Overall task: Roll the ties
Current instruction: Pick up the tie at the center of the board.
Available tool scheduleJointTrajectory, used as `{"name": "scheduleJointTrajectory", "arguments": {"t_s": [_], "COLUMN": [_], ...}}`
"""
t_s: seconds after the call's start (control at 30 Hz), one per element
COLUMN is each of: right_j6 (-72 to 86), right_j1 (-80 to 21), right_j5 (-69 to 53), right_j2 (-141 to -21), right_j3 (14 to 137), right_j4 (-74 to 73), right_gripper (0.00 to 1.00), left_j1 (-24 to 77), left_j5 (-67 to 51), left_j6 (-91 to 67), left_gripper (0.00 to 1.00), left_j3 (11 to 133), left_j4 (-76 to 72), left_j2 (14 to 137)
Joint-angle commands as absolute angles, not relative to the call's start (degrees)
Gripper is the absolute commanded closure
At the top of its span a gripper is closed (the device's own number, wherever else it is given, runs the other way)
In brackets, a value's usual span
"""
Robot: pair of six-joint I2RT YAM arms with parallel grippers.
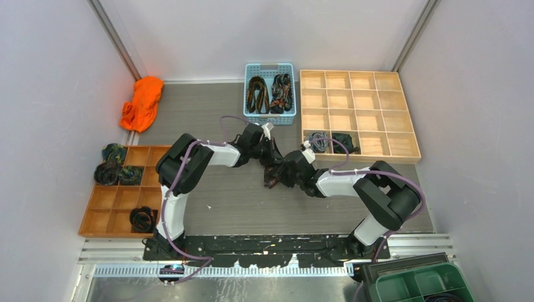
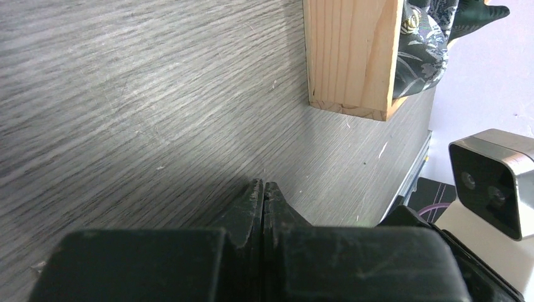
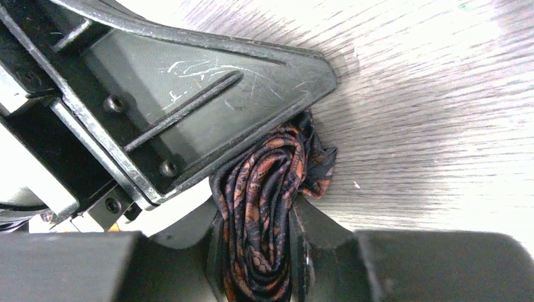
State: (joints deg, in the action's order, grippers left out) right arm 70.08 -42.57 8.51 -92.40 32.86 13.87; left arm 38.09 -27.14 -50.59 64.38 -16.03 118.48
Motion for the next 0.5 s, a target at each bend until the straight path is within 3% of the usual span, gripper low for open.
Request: {"name": "scheduleJointTrajectory", "arguments": {"t_s": [0.0, 0.17, 0.33, 0.47], "right_j6": [63.07, 61.65, 60.96, 60.32], "right_j1": [-41.79, -41.83, -42.92, -46.19], "right_j5": [13.75, 13.45, 14.91, 21.38], "right_j2": [-102.03, -101.60, -98.91, -93.79], "right_j3": [28.52, 28.92, 28.91, 31.45], "right_j4": [-11.01, -10.92, -12.43, -20.46], "right_gripper": [0.78, 0.98, 0.99, 0.99], "left_j1": [39.99, 40.00, 38.84, 36.65], "left_j5": [-32.47, -31.99, -27.92, -17.02], "left_j6": [-49.66, -49.65, -49.02, -46.01], "left_gripper": [1.00, 1.00, 1.00, 1.00], "left_j3": [61.78, 61.12, 63.05, 67.70], "left_j4": [-12.60, -12.97, -9.04, 4.18], "left_j2": [116.92, 116.61, 112.08, 104.14]}}
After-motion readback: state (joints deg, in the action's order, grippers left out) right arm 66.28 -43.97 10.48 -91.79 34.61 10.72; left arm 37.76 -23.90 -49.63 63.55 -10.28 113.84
